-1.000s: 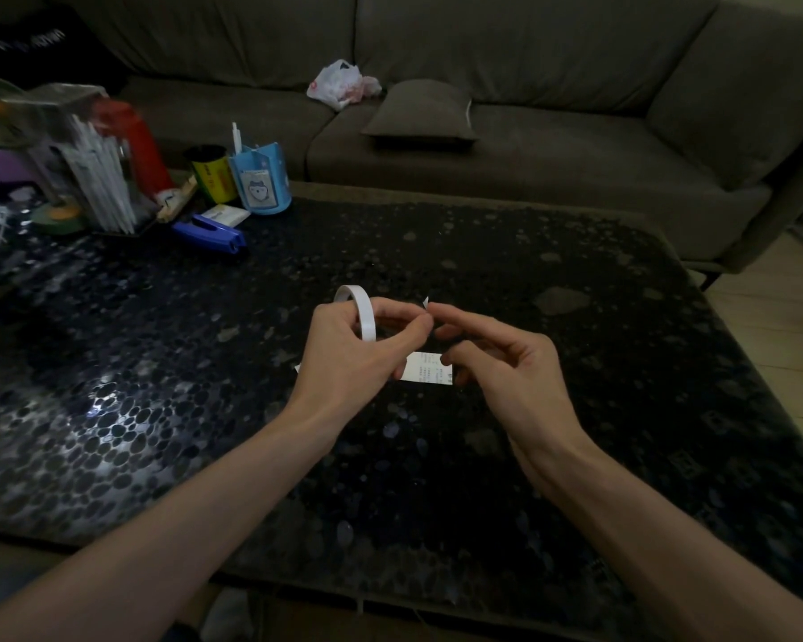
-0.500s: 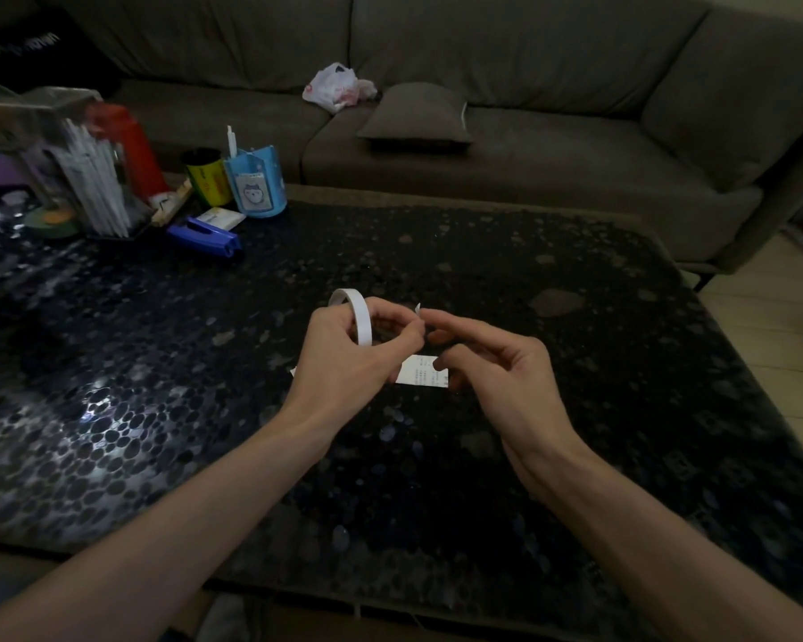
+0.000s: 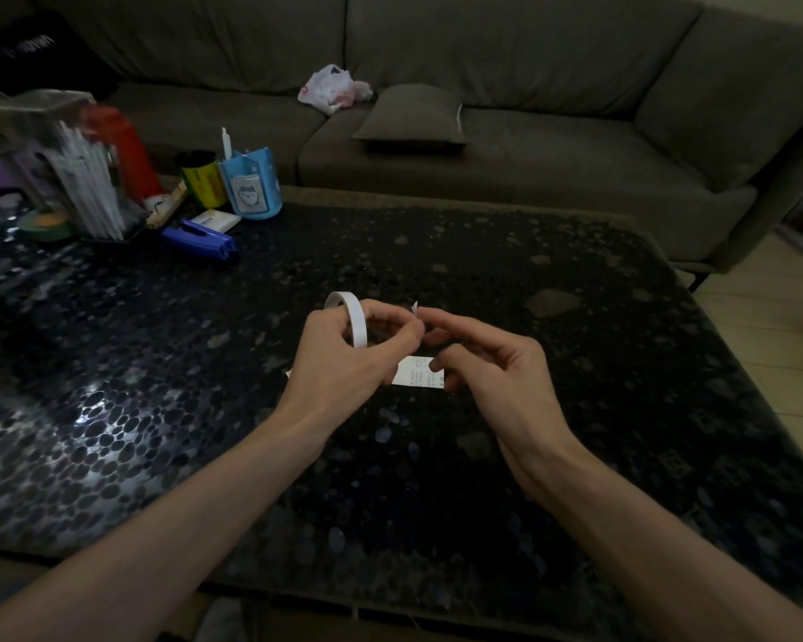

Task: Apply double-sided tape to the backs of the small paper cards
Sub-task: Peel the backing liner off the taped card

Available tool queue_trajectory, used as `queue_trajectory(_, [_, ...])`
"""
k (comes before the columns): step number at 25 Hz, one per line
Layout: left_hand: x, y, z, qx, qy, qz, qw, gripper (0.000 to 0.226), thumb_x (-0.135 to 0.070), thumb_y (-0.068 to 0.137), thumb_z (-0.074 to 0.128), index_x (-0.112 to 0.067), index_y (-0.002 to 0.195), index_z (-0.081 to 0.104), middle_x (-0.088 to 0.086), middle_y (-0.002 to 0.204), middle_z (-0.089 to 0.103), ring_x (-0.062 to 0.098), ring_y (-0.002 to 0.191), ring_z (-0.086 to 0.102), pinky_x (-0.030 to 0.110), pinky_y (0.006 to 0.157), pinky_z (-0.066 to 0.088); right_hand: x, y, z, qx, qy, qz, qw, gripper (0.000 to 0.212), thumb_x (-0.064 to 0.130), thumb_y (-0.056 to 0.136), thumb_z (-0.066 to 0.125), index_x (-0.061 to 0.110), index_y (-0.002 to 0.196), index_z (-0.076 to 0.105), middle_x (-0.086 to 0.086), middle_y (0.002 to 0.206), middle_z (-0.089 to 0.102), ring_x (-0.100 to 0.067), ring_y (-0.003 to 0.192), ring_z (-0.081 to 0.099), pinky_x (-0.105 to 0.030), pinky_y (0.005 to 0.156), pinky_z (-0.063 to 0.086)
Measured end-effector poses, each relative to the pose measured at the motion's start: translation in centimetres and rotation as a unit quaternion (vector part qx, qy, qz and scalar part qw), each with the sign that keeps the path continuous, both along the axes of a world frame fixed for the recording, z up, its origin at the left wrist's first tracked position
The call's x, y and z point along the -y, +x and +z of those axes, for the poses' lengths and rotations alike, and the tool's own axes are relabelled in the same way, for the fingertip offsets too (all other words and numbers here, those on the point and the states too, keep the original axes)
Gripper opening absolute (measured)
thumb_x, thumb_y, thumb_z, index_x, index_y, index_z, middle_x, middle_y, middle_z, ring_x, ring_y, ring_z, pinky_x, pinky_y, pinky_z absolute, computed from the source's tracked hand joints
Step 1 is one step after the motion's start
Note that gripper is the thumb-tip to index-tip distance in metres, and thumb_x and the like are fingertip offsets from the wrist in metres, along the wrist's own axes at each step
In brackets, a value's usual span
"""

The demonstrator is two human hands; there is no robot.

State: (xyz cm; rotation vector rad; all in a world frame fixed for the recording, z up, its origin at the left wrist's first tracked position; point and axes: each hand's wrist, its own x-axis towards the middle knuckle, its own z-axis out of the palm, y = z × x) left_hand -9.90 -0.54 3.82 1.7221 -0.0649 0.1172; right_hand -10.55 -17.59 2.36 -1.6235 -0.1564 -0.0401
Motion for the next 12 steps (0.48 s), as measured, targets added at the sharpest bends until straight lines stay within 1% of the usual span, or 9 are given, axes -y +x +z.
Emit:
queue_trajectory(2, [0.01,-0.06,0.03,-0.001,-0.003,0.001,1.000,0.006,-0.025,0.089,0.078,-0.022,0.093,0.081,0.000,0.083,0.078,0.004,0.061,0.066,0.015,0.059,0.051,0.00,0.00,0.06,0.000,-0.001,0.000,1.000,0.046,-0.001,0.094,0.063,0.036,0.114,0.081,0.008,0.104,0.079,-0.004,0.089,0.071,-0.016,0.072,0.054])
queue_trajectory(4, [0.03,-0.02,0.01,0.001,0.000,0.010,1.000,0.004,-0.022,0.090,0.078,-0.021,0.091,0.081,-0.001,0.080,0.078,0.003,0.060,0.066,0.014,0.058,0.051,-0.03,-0.07,0.15,-0.001,-0.006,0.000,1.000,0.046,-0.001,0.094,0.063,0.037,0.113,0.081,0.010,0.105,0.078,-0.003,0.089,0.071,-0.014,0.074,0.054])
queue_trajectory(9, [0.02,0.14,-0.15,0.004,0.015,0.022,1.000,0.005,-0.018,0.089,0.078,-0.023,0.086,0.080,-0.004,0.076,0.077,0.002,0.061,0.067,0.013,0.058,0.051,-0.12,-0.27,0.33,0.001,-0.015,0.004,1.000,0.044,0.001,0.095,0.063,0.037,0.114,0.081,0.014,0.108,0.077,-0.001,0.099,0.071,-0.012,0.080,0.053])
queue_trajectory(12, [-0.07,0.20,-0.21,0.010,0.022,0.019,1.000,0.009,-0.017,0.088,0.078,-0.024,0.083,0.079,-0.007,0.072,0.075,0.000,0.062,0.067,0.013,0.058,0.051,-0.21,-0.23,0.37,0.004,-0.010,0.007,1.000,0.043,-0.001,0.094,0.063,0.034,0.112,0.082,0.013,0.108,0.078,0.000,0.099,0.071,-0.013,0.078,0.053])
